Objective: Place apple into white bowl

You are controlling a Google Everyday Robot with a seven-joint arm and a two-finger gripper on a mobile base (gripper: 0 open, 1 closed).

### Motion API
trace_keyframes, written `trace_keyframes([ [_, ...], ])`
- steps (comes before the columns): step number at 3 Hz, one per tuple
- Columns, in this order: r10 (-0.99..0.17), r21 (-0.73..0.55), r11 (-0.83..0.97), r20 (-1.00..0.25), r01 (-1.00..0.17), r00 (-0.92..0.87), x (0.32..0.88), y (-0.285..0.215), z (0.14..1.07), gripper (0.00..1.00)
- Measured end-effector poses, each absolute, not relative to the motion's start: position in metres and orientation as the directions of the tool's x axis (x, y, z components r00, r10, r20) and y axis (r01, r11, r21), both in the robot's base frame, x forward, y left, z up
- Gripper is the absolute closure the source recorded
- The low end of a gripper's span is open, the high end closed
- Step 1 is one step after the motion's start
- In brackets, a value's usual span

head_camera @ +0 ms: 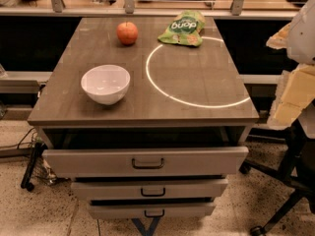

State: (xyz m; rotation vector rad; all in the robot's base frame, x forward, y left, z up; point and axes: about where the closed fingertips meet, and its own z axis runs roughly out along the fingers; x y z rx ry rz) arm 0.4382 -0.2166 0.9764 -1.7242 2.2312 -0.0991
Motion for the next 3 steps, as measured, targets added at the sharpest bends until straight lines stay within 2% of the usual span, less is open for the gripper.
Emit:
trace_keyframes([
  [1,-0.953,-0.246,0.27,-0.207,-0.931,-0.221,0.438,-0.217,0.976,0.0],
  [2,-0.945,-0.271,0.23,-0.291,-0.935,-0.148,0.483,-0.165,0.973,0.0],
  [3,-0.906,-0.322,0.225,-0.417,-0.92,-0.076,0.558,-0.091,0.977,0.0],
])
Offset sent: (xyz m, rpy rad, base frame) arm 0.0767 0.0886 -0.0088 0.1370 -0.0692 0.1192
